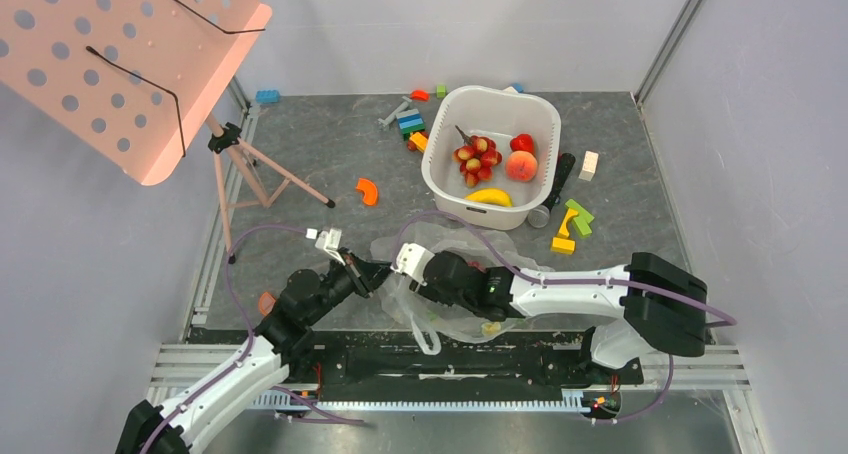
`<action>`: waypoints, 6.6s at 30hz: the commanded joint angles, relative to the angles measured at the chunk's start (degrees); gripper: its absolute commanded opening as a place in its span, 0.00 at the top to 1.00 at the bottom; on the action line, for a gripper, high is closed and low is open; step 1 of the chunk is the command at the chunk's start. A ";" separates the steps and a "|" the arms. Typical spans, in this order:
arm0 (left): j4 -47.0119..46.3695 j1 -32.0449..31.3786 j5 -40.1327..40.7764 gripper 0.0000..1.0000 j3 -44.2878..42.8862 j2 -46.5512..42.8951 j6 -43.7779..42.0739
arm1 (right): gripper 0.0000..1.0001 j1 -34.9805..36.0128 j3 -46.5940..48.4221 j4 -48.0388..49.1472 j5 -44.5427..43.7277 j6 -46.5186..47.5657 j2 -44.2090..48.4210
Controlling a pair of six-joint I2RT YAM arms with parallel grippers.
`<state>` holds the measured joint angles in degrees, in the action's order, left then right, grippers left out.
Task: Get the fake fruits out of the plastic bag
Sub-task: Take out the fake fruit from the plastic bag.
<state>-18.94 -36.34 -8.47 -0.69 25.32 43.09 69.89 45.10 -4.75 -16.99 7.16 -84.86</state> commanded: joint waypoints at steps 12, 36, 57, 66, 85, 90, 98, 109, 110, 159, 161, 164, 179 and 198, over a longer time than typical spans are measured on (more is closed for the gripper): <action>5.66 0.30 3.50 0.98 1.01 5.59 -0.99 | 0.54 -1.66 -10.80 10.84 -7.55 -12.54 4.80; 11.11 0.30 6.91 0.98 -2.53 9.49 -1.22 | 0.54 -6.05 -19.96 22.72 -0.10 -17.29 4.68; 10.11 0.25 6.01 0.98 -0.24 6.31 -1.08 | 1.00 -9.15 -21.71 23.24 4.07 -18.27 4.63; 7.92 0.24 5.83 0.98 0.69 6.49 -0.99 | 1.00 -8.92 -25.87 20.12 6.09 -18.22 18.96; 7.18 0.21 2.20 0.71 -0.83 6.63 -2.08 | 1.00 -8.95 -21.69 9.76 8.91 -18.84 38.88; 12.17 0.21 0.14 0.31 -4.98 1.91 -3.25 | 1.00 -8.99 -19.45 8.47 9.66 -18.91 40.78; 20.93 0.17 -1.71 0.24 -15.56 -2.01 -6.11 | 1.00 -8.98 -15.93 7.98 10.83 -18.60 41.14; 21.77 0.19 -11.82 0.27 -25.81 0.55 -7.15 | 1.00 -8.98 -13.37 10.68 11.48 -19.16 40.73; 21.15 0.21 -13.01 0.28 -26.06 0.76 -7.14 | 1.00 -8.97 -12.76 10.58 11.73 -19.21 40.93; -13.16 -20.35 -11.64 0.38 -19.60 12.40 -48.24 | 1.00 -8.97 3.59 2.23 22.47 -23.48 40.12; -12.98 -20.35 -12.13 0.39 -19.61 12.75 -48.17 | 1.00 -8.97 3.59 2.47 22.62 -23.65 40.31; -13.02 -20.40 -12.79 0.39 -19.53 13.15 -47.82 | 1.00 -8.97 3.76 2.66 22.80 -23.66 40.41; -13.81 -20.43 -14.12 0.49 -19.49 16.37 -46.68 | 1.00 -8.96 4.12 3.64 23.79 -24.29 40.96; -11.20 -20.43 -15.37 0.98 -22.97 19.15 -45.82 | 0.77 -8.98 3.00 2.61 20.81 -24.17 42.21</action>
<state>-29.87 -56.40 -22.98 -20.47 44.40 -2.61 60.90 46.35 -4.03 6.17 -17.15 -44.62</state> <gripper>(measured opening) 0.050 0.084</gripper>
